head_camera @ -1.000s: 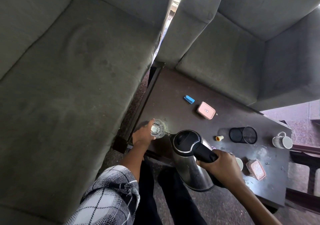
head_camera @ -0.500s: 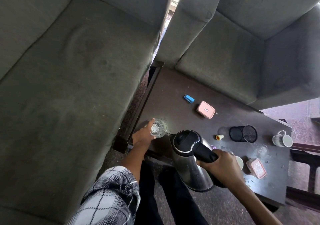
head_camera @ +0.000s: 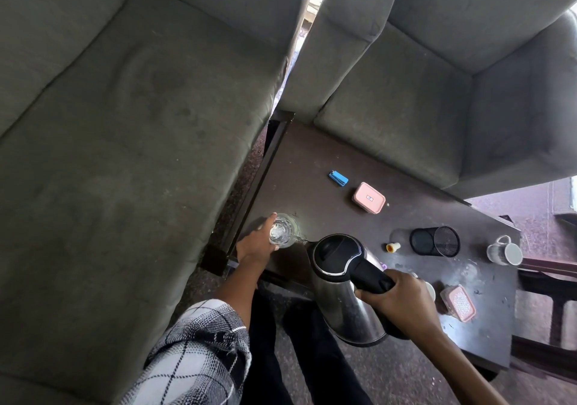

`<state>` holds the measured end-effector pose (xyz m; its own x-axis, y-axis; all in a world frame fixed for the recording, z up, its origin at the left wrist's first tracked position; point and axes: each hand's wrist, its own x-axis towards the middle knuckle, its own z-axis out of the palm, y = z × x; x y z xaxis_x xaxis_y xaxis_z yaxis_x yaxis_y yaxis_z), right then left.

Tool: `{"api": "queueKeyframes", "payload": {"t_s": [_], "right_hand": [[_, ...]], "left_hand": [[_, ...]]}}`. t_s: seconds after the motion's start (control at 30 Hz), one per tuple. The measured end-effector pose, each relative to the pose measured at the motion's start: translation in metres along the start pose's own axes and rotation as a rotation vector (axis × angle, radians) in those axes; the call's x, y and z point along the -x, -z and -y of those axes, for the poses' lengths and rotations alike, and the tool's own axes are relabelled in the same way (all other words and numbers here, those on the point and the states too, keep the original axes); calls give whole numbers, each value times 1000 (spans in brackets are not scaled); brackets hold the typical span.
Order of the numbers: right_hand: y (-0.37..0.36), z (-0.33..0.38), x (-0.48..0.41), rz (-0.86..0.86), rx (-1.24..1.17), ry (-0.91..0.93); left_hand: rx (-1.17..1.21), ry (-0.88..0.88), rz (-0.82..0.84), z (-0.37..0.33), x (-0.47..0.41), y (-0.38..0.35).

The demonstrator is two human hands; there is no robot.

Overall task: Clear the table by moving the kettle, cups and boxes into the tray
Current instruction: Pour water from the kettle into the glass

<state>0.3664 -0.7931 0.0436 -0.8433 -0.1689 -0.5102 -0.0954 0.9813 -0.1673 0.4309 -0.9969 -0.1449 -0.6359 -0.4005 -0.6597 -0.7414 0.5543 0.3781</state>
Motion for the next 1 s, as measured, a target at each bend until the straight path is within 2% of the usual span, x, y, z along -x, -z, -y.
{"api": "queueKeyframes", "payload": {"t_s": [1.0], "right_hand": [[4, 1, 6, 12, 20, 21]], "left_hand": [[63, 12, 1, 0, 5, -1]]}}
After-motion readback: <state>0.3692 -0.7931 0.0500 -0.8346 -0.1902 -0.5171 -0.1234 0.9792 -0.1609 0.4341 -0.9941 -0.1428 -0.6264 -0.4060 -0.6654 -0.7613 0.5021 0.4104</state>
